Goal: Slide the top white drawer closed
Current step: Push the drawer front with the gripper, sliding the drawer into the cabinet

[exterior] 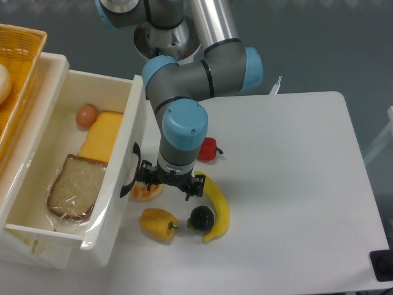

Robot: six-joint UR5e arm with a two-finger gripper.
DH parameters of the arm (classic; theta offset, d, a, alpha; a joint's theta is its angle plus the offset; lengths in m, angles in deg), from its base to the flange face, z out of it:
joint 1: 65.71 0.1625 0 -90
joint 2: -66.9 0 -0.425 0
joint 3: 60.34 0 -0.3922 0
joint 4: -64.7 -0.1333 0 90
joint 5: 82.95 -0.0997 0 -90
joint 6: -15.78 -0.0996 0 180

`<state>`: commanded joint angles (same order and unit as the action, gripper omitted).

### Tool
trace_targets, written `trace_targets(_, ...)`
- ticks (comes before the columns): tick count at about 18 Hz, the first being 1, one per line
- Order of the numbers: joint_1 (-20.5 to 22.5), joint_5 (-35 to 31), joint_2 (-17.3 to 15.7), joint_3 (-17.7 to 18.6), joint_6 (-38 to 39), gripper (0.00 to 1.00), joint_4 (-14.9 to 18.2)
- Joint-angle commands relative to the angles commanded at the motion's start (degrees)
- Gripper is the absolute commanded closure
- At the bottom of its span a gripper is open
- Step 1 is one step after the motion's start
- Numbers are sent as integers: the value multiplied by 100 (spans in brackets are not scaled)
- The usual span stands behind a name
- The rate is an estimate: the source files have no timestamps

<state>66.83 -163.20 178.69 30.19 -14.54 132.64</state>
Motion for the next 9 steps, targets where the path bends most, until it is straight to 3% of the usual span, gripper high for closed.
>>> trace_targets(9,-281,-9,-62,18,0,0,-9)
